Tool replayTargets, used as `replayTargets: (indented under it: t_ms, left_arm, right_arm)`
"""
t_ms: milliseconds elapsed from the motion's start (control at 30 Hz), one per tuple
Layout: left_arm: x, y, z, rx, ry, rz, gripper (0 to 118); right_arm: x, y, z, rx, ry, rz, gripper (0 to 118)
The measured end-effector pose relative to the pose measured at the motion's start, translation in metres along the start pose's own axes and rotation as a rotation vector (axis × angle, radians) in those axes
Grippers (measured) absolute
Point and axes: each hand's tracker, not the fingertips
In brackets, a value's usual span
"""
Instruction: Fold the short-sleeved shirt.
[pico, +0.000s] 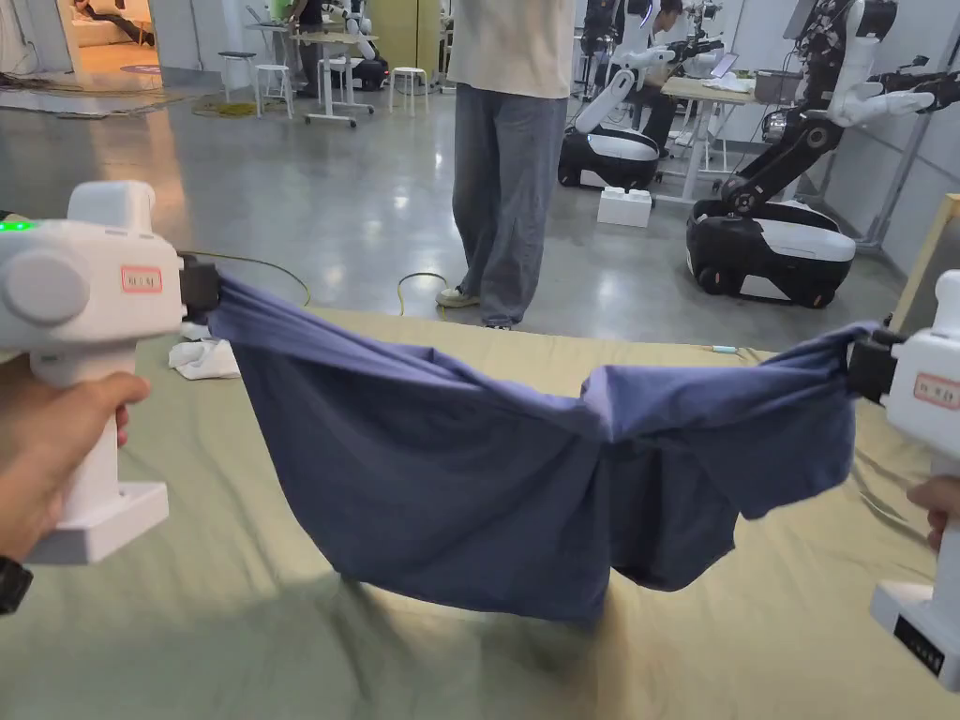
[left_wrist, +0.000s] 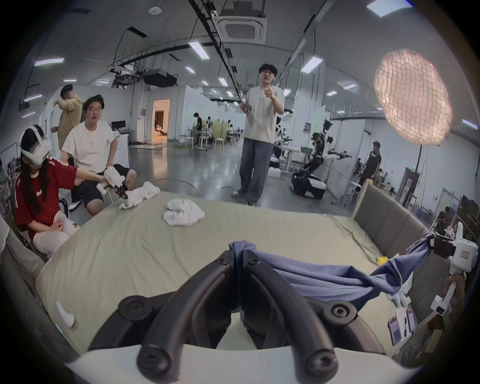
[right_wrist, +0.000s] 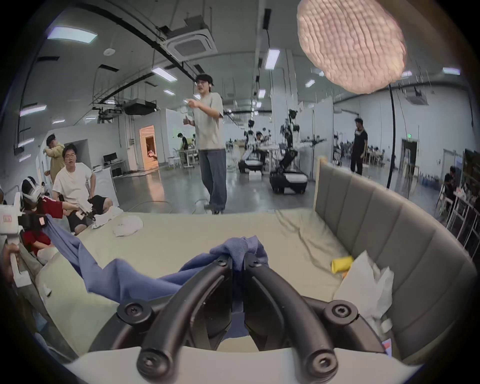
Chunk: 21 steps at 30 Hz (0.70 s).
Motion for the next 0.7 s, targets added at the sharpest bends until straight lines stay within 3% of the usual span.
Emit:
replayTargets:
  t_ms: [700]
  left_arm:
    - [-0.004,0.137,-0.059,0.103,0.107,-0.051,7]
  right_arm:
    - [-0.002,0.133,-0.097,0.166,-0.072,0.03,7]
